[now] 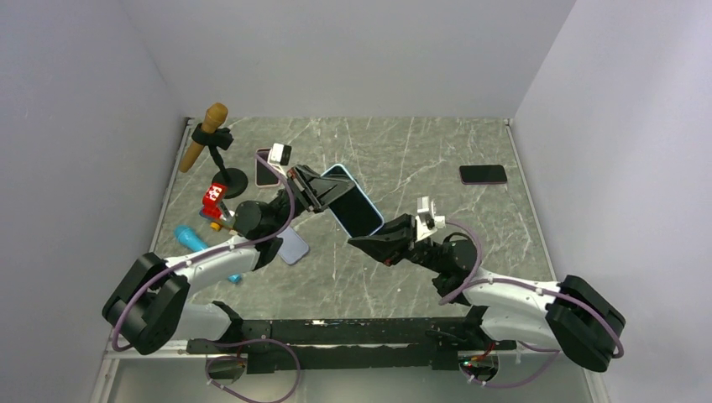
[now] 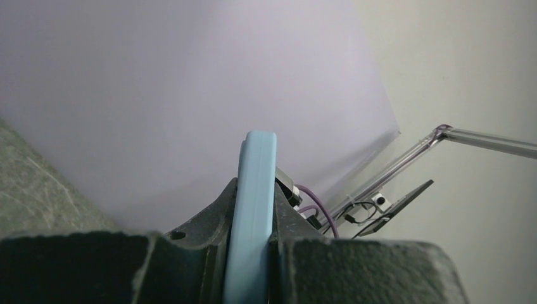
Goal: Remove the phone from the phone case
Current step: Remove the phone case from the phone.
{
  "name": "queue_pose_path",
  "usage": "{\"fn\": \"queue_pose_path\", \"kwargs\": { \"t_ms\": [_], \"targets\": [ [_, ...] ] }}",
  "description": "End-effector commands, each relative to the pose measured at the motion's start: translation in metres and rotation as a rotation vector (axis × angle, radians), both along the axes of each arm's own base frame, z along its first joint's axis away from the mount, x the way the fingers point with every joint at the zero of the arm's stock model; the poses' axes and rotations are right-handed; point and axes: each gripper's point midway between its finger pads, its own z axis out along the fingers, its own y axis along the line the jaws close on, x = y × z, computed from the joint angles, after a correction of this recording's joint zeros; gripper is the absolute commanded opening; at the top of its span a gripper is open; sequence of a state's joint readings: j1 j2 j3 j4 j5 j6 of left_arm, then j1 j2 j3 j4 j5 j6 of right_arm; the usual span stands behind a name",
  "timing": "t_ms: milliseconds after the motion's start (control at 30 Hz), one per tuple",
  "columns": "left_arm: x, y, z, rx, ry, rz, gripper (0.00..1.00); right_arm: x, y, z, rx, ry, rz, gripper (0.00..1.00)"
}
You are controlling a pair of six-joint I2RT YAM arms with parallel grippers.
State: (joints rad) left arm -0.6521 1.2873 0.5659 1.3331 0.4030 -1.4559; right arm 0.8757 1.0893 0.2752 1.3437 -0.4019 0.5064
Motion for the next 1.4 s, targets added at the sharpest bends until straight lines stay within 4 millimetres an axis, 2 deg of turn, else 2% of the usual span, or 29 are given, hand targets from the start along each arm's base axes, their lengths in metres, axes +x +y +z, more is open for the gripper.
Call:
{"fn": "queue_pose_path", "kwargs": {
  "t_ms": [0, 67, 233, 333, 533, 633, 733, 767, 800, 833, 867, 900, 1000, 1033, 1100, 1133, 1167, 1233, 1333, 1367],
  "targets": [
    [-0.052, 0.009, 0.056, -0.119, 0.077, -0.299, 0.00, 0.034, 0.013, -0.023, -0.302, -0.367, -0.154, 0.00],
    [-0.061, 0.009, 0.056, -0.084, 0.084, -0.334, 0.00, 0.044, 0.014, -0.021, -0.354, -0.414, -0.128, 0.00],
    [-0.076, 0.014, 0.051, -0.036, 0.085, -0.350, 0.00, 0.067, -0.009, 0.001, -0.282, -0.406, -0.039, 0.00],
    [-0.079, 0.013, 0.049, -0.025, 0.081, -0.369, 0.00, 0.071, -0.008, 0.006, -0.272, -0.402, 0.039, 0.00],
    [-0.088, 0.016, 0.064, -0.059, 0.032, -0.425, 0.00, 0.075, -0.002, 0.012, -0.225, -0.376, 0.148, 0.00],
    [-0.088, 0.016, 0.066, -0.053, 0.021, -0.418, 0.00, 0.084, -0.006, 0.018, -0.174, -0.334, 0.140, 0.00],
    [-0.087, 0.015, 0.066, -0.056, 0.003, -0.404, 0.00, 0.103, -0.013, 0.018, -0.101, -0.164, 0.104, 0.00],
    [-0.086, 0.014, 0.066, -0.055, -0.011, -0.402, 0.00, 0.107, -0.014, 0.017, -0.070, -0.097, 0.102, 0.12],
    [-0.085, 0.012, 0.064, -0.040, -0.023, -0.398, 0.00, 0.110, -0.016, 0.015, -0.041, -0.036, 0.093, 0.34],
    [-0.082, 0.008, 0.060, -0.018, -0.030, -0.387, 0.00, 0.112, -0.019, 0.009, -0.017, 0.046, 0.080, 0.71],
    [-0.078, 0.005, 0.056, 0.009, -0.036, -0.372, 0.00, 0.113, -0.023, 0.002, 0.006, 0.109, 0.058, 0.92],
    [-0.072, 0.003, 0.050, 0.039, -0.037, -0.346, 0.00, 0.109, -0.028, -0.007, 0.018, 0.154, 0.041, 0.99],
    [-0.049, 0.003, 0.035, 0.127, -0.055, -0.251, 0.00, 0.096, -0.045, -0.051, 0.024, 0.343, -0.043, 1.00],
    [-0.040, 0.005, 0.031, 0.160, -0.060, -0.225, 0.00, 0.101, -0.050, -0.072, 0.003, 0.449, -0.096, 1.00],
    [-0.022, 0.008, 0.025, 0.226, -0.083, -0.166, 0.00, 0.123, -0.054, -0.143, -0.142, 0.820, -0.227, 1.00],
    [-0.013, 0.010, 0.021, 0.265, -0.096, -0.138, 0.00, 0.126, -0.060, -0.182, -0.269, 0.968, -0.305, 1.00],
    [-0.006, 0.011, 0.020, 0.302, -0.115, -0.111, 0.00, 0.124, -0.067, -0.211, -0.390, 1.053, -0.371, 1.00],
    [0.007, 0.011, 0.013, 0.389, -0.141, -0.079, 0.00, 0.113, -0.078, -0.233, -0.522, 1.100, -0.431, 1.00],
    [0.019, 0.010, 0.004, 0.514, -0.199, -0.042, 0.00, 0.102, -0.098, -0.229, -0.567, 1.090, -0.514, 1.00],
    [0.021, 0.010, 0.002, 0.548, -0.221, -0.030, 0.00, 0.102, -0.104, -0.221, -0.561, 1.053, -0.544, 1.00]
  ]
}}
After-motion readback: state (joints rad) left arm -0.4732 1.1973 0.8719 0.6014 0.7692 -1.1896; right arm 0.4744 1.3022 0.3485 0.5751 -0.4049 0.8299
